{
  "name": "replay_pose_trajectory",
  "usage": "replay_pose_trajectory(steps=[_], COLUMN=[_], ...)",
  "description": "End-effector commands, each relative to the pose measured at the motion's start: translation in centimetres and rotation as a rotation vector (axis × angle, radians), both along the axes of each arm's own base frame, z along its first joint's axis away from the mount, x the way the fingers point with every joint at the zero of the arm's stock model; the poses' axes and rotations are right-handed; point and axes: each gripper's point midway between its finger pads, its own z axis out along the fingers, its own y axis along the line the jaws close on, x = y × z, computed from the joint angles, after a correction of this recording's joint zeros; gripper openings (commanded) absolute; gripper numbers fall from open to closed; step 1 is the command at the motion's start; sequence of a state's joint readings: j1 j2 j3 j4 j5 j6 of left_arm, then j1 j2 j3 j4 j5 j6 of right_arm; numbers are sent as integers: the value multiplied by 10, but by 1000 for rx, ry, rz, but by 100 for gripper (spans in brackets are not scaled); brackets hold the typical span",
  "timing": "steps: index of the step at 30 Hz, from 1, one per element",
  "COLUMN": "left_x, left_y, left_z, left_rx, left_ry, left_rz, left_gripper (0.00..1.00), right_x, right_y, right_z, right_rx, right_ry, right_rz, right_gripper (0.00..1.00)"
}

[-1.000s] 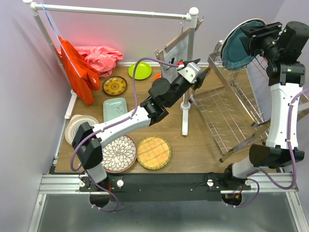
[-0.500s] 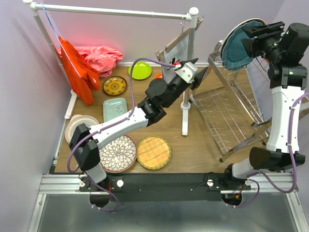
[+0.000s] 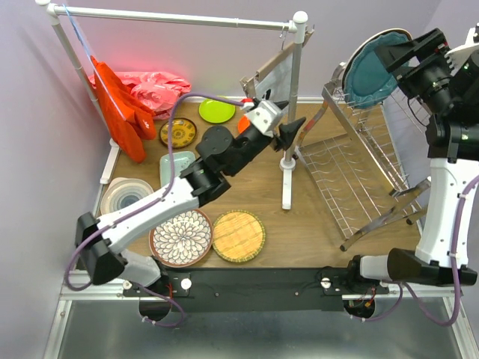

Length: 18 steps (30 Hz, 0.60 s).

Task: Load the plates into the dish rack
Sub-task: Grab a plate with the left arm

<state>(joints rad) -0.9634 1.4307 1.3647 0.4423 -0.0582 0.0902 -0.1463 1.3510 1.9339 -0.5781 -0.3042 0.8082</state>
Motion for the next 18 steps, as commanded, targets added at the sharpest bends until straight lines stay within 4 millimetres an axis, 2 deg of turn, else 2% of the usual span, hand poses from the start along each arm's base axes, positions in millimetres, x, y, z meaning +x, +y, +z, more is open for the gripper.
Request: replay_pose_trajectory(steps=[1, 3, 4, 6, 7, 9, 10, 14, 16, 18], left_x=[-35, -46, -53, -61, -65, -72, -76, -90, -99, -109], left_y=[25, 28, 36, 43, 48, 56, 60, 74, 78, 84], left_z=[-30, -59, -60, -92, -95, -127, -135, -190, -208, -238], left_rx=[64, 123, 128, 203, 211, 287, 291, 365, 386, 424], left_ry=[181, 266, 280, 365, 389, 481, 524, 718, 786, 877], left_rz=[-88, -124, -128, -133, -137, -130, -128, -103, -111, -111], left_gripper=[65, 65, 65, 65, 65, 65, 65, 65, 65, 65], right_x=[-56, -75, -79, -93, -96, -106, -110, -139, -145, -150], right_y=[36, 53, 56, 70, 73, 83, 86, 104, 108, 111], right_z=[39, 39, 37, 35, 27, 21, 18, 17, 19, 19], right_rx=[-527, -633, -650, -716, -706, -710, -709, -704, -696, -685], right_ry=[-313, -390, -393, -451, -421, -447, -447, -522, -541, -551], right_rz=[255, 364, 394, 510, 545, 638, 662, 854, 900, 938], right_gripper=[100, 100, 100, 100, 100, 100, 100, 100, 100, 100])
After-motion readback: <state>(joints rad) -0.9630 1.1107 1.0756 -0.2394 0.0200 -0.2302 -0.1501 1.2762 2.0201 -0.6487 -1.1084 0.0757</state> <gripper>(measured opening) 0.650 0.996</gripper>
